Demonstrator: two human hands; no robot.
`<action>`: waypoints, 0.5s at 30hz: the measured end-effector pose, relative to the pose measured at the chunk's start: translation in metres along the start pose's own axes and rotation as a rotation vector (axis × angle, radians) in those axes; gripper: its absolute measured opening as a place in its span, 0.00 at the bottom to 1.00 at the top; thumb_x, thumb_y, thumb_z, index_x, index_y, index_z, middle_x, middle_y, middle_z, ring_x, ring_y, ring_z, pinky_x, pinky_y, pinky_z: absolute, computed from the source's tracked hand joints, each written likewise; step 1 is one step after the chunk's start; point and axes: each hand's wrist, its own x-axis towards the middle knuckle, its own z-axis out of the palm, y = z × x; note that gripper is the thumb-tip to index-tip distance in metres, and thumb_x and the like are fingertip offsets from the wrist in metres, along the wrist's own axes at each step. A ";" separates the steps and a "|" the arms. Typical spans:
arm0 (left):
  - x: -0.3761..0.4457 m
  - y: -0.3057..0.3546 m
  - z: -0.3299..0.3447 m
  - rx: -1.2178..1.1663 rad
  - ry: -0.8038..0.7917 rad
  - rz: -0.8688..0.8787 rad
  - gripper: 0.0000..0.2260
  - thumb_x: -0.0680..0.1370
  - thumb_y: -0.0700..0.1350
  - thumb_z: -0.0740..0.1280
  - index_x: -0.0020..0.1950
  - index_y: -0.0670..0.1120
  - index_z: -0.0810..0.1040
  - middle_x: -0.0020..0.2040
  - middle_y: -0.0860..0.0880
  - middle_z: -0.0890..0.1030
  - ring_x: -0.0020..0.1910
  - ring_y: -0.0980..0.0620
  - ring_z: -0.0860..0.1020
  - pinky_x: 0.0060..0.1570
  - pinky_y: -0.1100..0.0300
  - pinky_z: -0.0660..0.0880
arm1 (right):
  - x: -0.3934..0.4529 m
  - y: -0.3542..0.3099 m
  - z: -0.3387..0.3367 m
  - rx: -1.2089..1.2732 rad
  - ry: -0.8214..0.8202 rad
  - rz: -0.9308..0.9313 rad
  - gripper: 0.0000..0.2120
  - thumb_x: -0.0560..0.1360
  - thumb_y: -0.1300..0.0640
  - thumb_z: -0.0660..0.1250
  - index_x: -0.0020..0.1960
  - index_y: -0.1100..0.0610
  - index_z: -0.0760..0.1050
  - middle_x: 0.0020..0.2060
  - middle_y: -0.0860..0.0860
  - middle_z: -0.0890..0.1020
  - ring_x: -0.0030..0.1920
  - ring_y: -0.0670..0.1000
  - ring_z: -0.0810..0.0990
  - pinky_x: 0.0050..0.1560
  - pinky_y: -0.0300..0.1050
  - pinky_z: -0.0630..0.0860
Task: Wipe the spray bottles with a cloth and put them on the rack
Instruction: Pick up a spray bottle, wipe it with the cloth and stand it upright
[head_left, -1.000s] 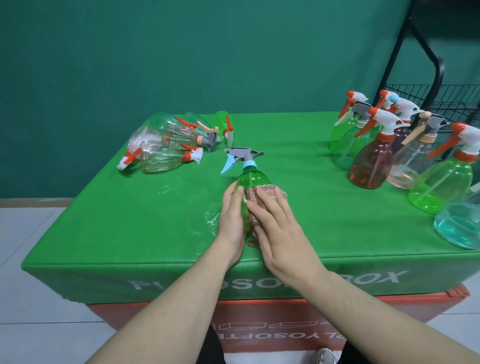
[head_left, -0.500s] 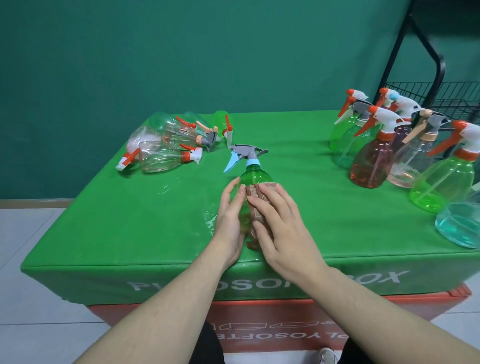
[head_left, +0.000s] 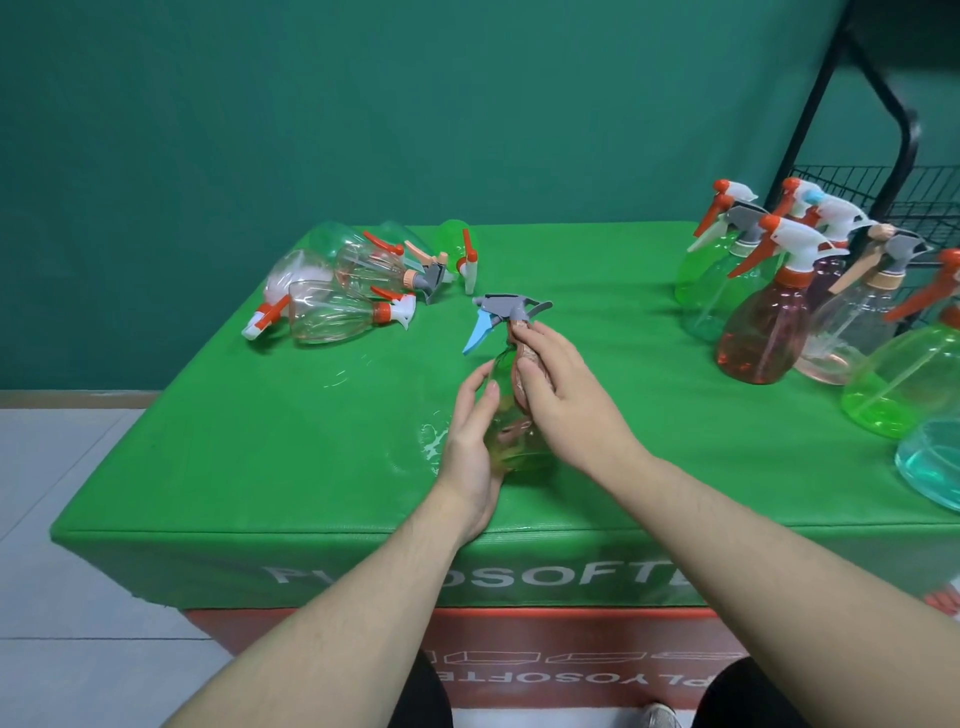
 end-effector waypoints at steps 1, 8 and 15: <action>0.000 0.000 0.000 -0.006 0.003 -0.005 0.17 0.80 0.51 0.64 0.70 0.55 0.74 0.53 0.48 0.87 0.48 0.47 0.84 0.49 0.51 0.78 | 0.001 -0.001 0.002 0.012 0.003 0.025 0.20 0.85 0.54 0.57 0.76 0.53 0.69 0.77 0.51 0.66 0.78 0.45 0.61 0.79 0.44 0.55; 0.000 -0.001 0.000 -0.015 0.017 -0.017 0.16 0.86 0.50 0.58 0.73 0.53 0.73 0.62 0.48 0.84 0.51 0.50 0.84 0.47 0.56 0.80 | -0.019 -0.004 0.008 -0.093 0.036 -0.092 0.24 0.81 0.50 0.53 0.75 0.54 0.70 0.76 0.50 0.69 0.77 0.46 0.63 0.78 0.44 0.58; -0.001 0.000 0.003 0.081 0.063 -0.008 0.14 0.84 0.55 0.63 0.69 0.55 0.76 0.66 0.48 0.82 0.62 0.48 0.82 0.55 0.52 0.80 | -0.045 0.011 0.007 -0.282 0.048 -0.297 0.24 0.84 0.53 0.50 0.77 0.60 0.67 0.78 0.55 0.63 0.79 0.54 0.58 0.79 0.55 0.56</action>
